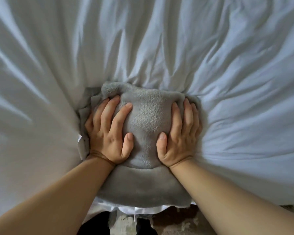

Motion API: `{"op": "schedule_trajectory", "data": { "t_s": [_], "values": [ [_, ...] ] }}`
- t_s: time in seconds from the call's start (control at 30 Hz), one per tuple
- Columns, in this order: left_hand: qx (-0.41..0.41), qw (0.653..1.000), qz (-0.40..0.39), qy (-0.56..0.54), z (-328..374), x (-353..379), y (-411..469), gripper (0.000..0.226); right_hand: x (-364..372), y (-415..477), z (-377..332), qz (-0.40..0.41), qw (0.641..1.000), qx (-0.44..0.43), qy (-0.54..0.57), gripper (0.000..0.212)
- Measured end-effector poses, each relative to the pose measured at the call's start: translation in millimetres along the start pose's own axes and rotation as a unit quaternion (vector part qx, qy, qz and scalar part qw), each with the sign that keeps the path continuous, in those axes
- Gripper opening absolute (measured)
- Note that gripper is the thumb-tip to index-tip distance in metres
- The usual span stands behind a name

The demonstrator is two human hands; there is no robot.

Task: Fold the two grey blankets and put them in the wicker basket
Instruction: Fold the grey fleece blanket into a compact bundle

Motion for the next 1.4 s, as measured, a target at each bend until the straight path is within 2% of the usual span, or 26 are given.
{"op": "schedule_trajectory", "data": {
  "t_s": [0.27, 0.6, 0.7, 0.87, 0.97, 1.1, 1.17, 1.3, 1.4],
  "values": [
    [-0.007, 1.000, 0.000, -0.009, -0.6, 0.4, -2.1, 0.055, -1.0, -0.7, -0.4, -0.018, 1.000, -0.001, -0.005, 0.066],
    [0.006, 0.999, 0.015, -0.040, 8.1, -8.5, 3.0, 0.054, -10.5, 5.2, -0.1, 0.013, 1.000, -0.010, -0.017, 0.066],
    [-0.008, 0.999, -0.001, -0.046, 14.8, -18.5, 4.7, 0.057, -21.7, 6.5, 0.3, 0.011, 1.000, 0.000, -0.017, 0.067],
    [-0.053, 0.992, -0.079, -0.087, 30.0, -53.3, 10.6, 0.058, -61.6, 6.4, -11.7, -0.045, 0.996, 0.077, -0.006, 0.062],
    [-0.084, 0.985, -0.133, -0.071, 40.4, -80.8, 16.7, 0.055, -88.1, 8.3, -20.7, -0.096, 0.985, 0.139, 0.040, 0.055],
    [-0.122, 0.979, -0.163, -0.021, 62.1, -111.4, 30.9, 0.046, -123.3, -6.4, -31.7, -0.125, 0.941, 0.270, 0.161, 0.051],
    [-0.143, 0.979, -0.145, -0.015, 76.2, -124.3, 38.8, 0.047, -135.9, -29.6, -39.5, -0.129, 0.923, 0.326, 0.159, 0.052],
    [-0.033, 0.985, -0.170, 0.011, 99.6, -121.0, 47.3, 0.048, -139.8, -69.1, -50.5, -0.168, 0.907, 0.376, 0.086, 0.056],
    [0.001, 0.978, -0.204, 0.030, 86.1, -102.3, 48.2, 0.050, -132.6, -76.0, -48.4, -0.132, 0.917, 0.373, 0.056, 0.056]
  ]
}}
Point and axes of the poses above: each hand's wrist, its own y-axis towards the middle knuckle, its own x-axis out of the palm, z = x × y, the point moved 2 cm from there along y, towards the middle knuckle, and after that the axes turned 13 degrees about -y, right-handed, at the moved point
